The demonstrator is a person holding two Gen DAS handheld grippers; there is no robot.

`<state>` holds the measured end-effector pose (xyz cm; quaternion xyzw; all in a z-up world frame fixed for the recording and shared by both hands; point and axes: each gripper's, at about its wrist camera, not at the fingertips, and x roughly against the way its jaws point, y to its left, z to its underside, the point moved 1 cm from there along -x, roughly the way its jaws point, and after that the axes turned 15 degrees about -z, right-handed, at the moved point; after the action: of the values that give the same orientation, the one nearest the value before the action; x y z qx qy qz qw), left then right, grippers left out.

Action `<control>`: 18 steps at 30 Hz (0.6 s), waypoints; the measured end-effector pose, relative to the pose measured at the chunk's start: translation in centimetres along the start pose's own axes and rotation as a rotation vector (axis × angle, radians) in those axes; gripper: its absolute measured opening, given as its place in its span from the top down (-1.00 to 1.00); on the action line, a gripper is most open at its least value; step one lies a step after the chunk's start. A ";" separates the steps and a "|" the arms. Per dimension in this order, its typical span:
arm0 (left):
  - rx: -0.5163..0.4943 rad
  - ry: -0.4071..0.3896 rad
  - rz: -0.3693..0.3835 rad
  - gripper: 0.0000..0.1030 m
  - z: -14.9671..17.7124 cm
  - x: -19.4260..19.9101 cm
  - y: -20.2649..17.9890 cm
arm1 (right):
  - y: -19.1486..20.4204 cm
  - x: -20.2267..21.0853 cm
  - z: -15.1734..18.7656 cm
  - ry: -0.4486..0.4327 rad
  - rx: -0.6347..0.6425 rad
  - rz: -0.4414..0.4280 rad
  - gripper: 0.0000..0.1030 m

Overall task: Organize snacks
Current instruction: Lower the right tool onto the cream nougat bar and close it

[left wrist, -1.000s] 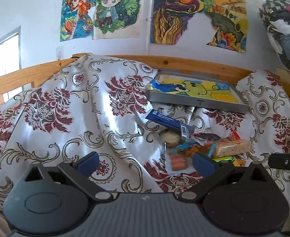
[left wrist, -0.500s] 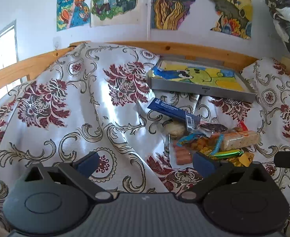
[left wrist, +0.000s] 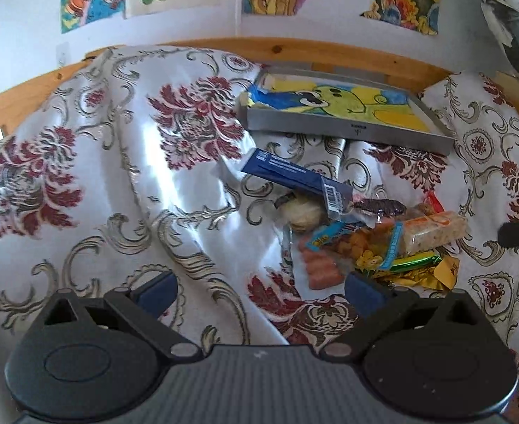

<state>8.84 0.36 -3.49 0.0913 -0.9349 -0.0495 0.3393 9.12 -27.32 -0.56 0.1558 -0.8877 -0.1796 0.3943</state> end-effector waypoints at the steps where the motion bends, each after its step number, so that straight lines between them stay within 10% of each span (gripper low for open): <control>1: -0.003 0.002 0.008 -0.99 0.0 -0.3 -0.1 | -0.2 -0.4 -0.3 0.009 -0.007 -0.006 -0.99; 18: -0.151 -0.062 0.252 -0.99 -1.4 -4.9 -4.9 | -4.8 -7.4 -3.9 0.135 -0.130 -0.147 -0.99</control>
<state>14.13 -3.45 -6.22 -0.0543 -0.9426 -0.0795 0.3198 17.47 -29.28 -5.04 0.2065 -0.8318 -0.2543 0.4481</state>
